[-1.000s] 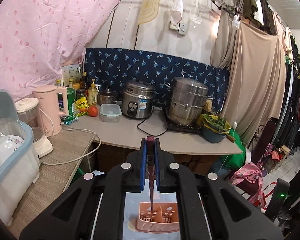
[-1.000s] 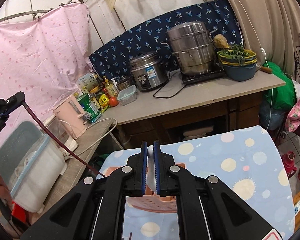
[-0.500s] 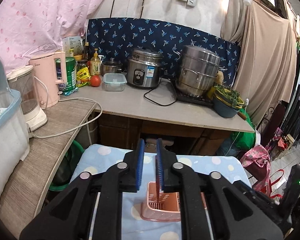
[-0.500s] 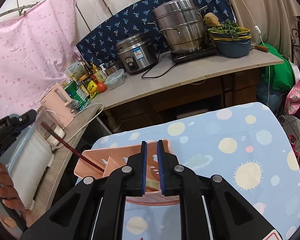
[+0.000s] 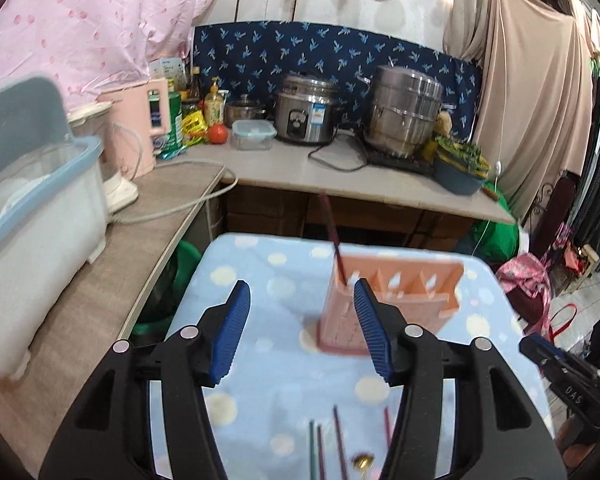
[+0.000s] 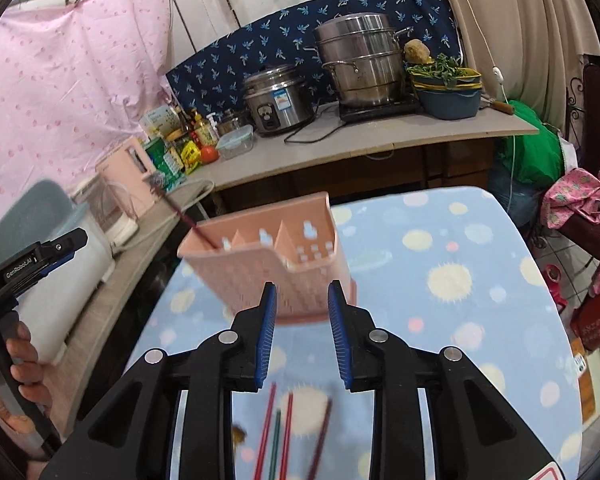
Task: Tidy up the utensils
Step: 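Open both tools to release the utensils into the holder, then withdraw both tools back toward the remaining chopsticks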
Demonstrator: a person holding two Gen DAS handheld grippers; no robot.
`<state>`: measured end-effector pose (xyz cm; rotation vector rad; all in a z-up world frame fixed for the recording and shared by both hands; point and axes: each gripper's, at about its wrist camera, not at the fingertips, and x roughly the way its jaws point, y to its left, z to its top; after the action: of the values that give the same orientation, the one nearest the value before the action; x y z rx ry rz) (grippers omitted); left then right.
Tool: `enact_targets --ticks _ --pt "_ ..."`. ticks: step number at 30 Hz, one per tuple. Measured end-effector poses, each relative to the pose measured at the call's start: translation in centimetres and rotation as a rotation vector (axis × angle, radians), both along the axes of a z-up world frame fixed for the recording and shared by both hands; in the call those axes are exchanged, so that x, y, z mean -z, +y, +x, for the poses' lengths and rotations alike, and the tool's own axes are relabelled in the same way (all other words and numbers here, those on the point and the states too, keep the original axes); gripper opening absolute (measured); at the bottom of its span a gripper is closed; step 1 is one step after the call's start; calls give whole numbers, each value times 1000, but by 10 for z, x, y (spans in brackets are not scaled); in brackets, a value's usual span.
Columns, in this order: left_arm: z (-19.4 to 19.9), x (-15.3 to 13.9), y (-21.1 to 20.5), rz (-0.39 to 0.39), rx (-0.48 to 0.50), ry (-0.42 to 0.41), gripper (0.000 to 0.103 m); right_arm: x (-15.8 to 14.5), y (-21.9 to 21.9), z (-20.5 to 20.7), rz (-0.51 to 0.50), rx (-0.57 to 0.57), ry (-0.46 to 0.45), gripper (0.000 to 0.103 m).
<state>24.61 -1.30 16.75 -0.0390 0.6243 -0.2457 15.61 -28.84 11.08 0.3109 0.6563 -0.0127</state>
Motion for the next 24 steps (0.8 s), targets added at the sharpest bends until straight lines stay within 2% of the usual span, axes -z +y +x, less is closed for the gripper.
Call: enact_targets --ticks 4,12,19,24 --pt "-37 31 14 55 -12 41 52 25 12 -42 -19 -7 53 27" --pt "-93 95 40 64 -29 179 52 74 40 -108 -71 -10 159 27" --pt "-132 137 48 79 -26 261 52 107 57 -141 -59 -13 216 27" --pt "-151 153 49 76 -23 297 52 121 72 -147 -62 -22 230 27"
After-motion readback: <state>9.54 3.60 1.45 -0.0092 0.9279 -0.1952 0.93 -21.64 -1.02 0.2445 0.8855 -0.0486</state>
